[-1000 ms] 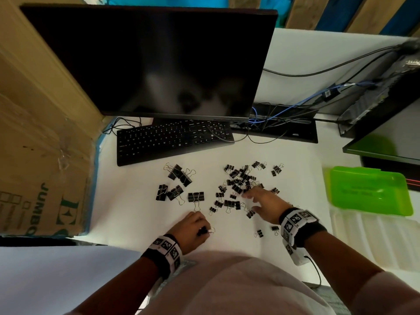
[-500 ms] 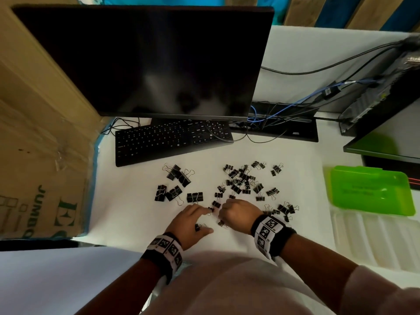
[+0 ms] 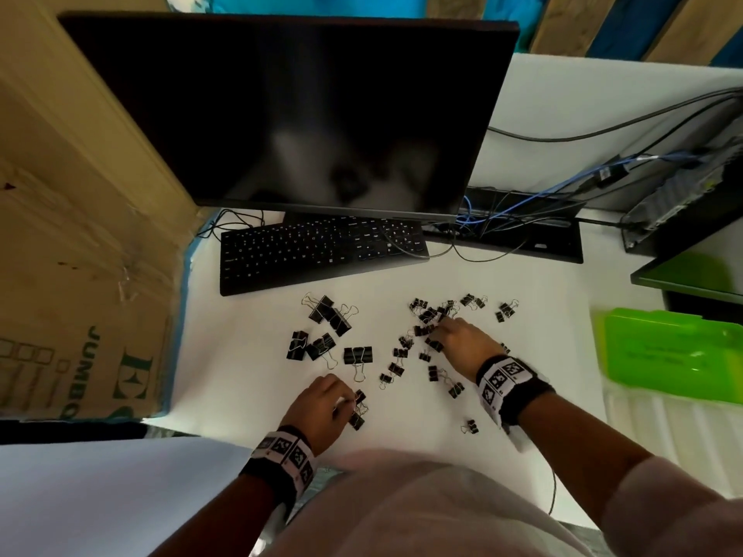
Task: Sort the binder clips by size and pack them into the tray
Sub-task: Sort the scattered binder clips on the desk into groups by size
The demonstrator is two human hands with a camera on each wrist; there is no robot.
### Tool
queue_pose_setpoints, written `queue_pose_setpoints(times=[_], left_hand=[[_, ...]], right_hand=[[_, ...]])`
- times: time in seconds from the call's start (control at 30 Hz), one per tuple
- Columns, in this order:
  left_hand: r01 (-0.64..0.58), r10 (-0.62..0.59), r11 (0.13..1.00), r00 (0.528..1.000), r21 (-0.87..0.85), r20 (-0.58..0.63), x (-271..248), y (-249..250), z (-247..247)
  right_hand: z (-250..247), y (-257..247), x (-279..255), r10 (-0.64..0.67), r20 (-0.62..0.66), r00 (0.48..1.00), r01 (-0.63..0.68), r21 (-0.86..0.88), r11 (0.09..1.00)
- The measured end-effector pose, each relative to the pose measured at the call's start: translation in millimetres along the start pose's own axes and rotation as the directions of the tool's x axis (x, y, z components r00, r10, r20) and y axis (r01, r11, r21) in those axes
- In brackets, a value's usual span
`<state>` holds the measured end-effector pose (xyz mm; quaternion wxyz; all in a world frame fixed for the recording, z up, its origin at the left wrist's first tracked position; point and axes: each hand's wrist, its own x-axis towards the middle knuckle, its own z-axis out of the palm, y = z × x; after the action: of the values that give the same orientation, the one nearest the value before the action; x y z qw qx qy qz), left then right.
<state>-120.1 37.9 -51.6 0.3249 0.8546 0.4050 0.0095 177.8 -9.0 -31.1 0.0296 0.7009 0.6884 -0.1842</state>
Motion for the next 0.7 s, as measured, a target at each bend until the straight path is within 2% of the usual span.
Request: queue_pose_setpoints(times=[0.07,0.17,0.27,0.33,0.43,0.53,0.6,0.7], left_hand=[[-0.022,0.022,1.000,1.000,0.009,-0.009,-2,-4,0],[-0.077,0.077,0.997,0.996,0.010,-0.035,1,1,-6],[-0.071,0.070,0.994,0.997,-0.084,-0.015,16,24,-12],[-0.034,0.043,0.988,0.998,-0.150,0.054,32,45,-13],[0.008,0.020,0.967,0.994,-0.256,0.105,59,73,-8],[0.007,0.011,0.952,0.998,-0.307,0.059,77,89,-2],[-0.015,0.023,0.963,0.999,-0.270,0.026,85,94,-1],[-0.027,0.036,0.978,0.999,-0.207,0.037,100,95,-2]], right_hand=[[0,3,-2,-0.053,0.038,0.998,0.054,-0.023,0.998],[0,3,-6,-0.071,-0.044,0.997,0.067,-0.073,0.995],[-11,-10,-14,-0.067,-0.027,0.997,0.070,0.145,0.987],[-20,-20,-17,-0.127,-0.010,0.992,0.125,0.270,0.955],[-30,-31,-16,-0.212,-0.056,0.976,0.216,0.395,0.893],[-33,-22,-8,-0.121,-0.050,0.991,0.128,0.572,0.810],[-34,-11,-6,-0.076,-0.029,0.997,0.076,0.641,0.764],[-34,10,1,0.032,-0.022,0.999,-0.011,0.644,0.765]])
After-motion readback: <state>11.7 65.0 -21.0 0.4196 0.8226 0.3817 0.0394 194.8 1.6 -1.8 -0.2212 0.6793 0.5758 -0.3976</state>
